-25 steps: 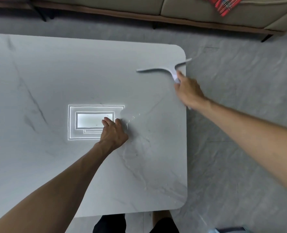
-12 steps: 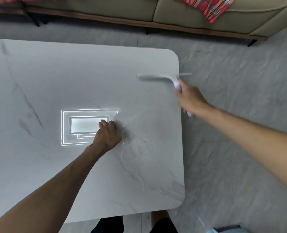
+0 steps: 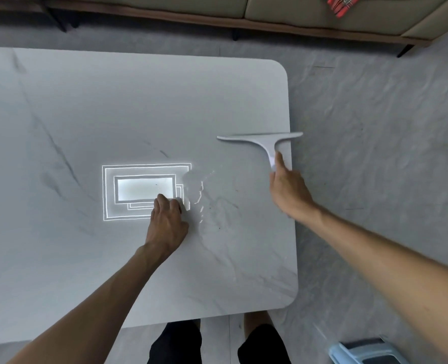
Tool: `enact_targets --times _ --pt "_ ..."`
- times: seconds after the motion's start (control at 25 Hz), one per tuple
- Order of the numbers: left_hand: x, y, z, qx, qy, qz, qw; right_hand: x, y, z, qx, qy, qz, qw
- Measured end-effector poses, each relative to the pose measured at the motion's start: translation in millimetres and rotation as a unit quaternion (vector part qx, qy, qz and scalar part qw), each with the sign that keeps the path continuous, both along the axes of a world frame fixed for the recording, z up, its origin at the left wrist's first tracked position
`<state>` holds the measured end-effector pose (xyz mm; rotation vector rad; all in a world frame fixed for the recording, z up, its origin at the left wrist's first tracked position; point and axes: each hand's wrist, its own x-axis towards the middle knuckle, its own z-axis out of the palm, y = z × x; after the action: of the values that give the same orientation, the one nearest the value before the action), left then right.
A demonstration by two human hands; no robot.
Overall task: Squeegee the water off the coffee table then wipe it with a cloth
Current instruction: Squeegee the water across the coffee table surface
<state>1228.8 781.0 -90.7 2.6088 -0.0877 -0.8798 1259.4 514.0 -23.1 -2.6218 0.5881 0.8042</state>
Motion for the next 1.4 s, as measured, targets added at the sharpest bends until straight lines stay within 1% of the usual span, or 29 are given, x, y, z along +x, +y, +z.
enact_targets --times 0.12,0.2,0.28,0.32,0.36,0.44,0.56,0.64,0.72,0.8,0.88,0.96,1.04,1.16,1.24,1.32,1.4 --pt "-7.1 5.1 1.4 -0.004 0.012 -0.037 0.999 -50.0 5.0 6.0 0.008 0.013 0.011 1.0" --pt "-7.9 7.8 1.3 -0.011 0.018 -0.037 0.999 -67.5 10.8 14.9 0.012 0.038 0.008 0.999" --pt "-10.7 10.4 3.8 -0.025 0.033 -0.015 0.999 -71.2 15.2 29.9 0.026 0.067 -0.041 0.997" --pt "-14.0 11.8 5.9 -0.032 0.037 0.001 0.999 -65.2 14.9 36.2 0.036 0.067 -0.077 0.994" --pt "-19.2 13.3 8.2 -0.036 0.033 0.014 0.999 -53.2 13.7 40.4 0.04 0.053 -0.094 0.993" --pt "-34.4 16.1 12.0 -0.034 0.01 0.03 0.999 -12.6 8.3 42.6 0.03 0.008 -0.083 0.996" --pt "-62.5 17.2 11.0 0.003 -0.023 0.035 0.999 74.1 1.9 29.2 0.014 -0.038 -0.099 0.994" --pt "-80.3 17.1 4.8 0.044 -0.02 0.058 0.997 114.6 9.8 13.0 0.025 -0.051 -0.116 0.992" --pt "-95.6 14.0 -0.8 0.069 -0.013 0.071 0.995 125.3 22.6 -1.5 0.04 -0.043 -0.115 0.992" --pt "-107.6 7.2 -3.7 0.074 -0.021 0.088 0.993 104.8 32.7 -11.4 0.044 -0.052 -0.069 0.995" --pt "-117.6 0.9 -5.7 0.068 -0.027 0.106 0.992 62.3 36.0 -20.6 0.039 -0.077 0.056 0.995" --pt "-131.0 -11.9 -5.6 0.053 -0.024 0.132 0.99 8.9 24.8 -25.7 0.061 -0.089 0.199 0.974" --pt "-144.9 -25.9 -4.1 0.033 -0.002 0.164 0.986 -34.7 0.3 -27.9 0.075 -0.092 0.281 0.952" --pt "-164.8 -41.7 0.2 0.001 0.05 0.191 0.98 -81.3 -44.8 -17.0 0.059 -0.068 0.351 0.932" --pt "-175.7 -46.8 3.9 -0.002 0.058 0.211 0.976 -98.5 -68.7 -0.3 0.045 -0.033 0.383 0.922" --pt "-181.2 -48.4 7.5 0.005 0.027 0.241 0.97 -93.3 -78.1 17.9 0.044 -0.012 0.372 0.927" --pt "-185.5 -44.3 10.8 -0.01 -0.013 0.277 0.961 -67.3 -66.1 28.8 0.058 -0.041 0.344 0.936"
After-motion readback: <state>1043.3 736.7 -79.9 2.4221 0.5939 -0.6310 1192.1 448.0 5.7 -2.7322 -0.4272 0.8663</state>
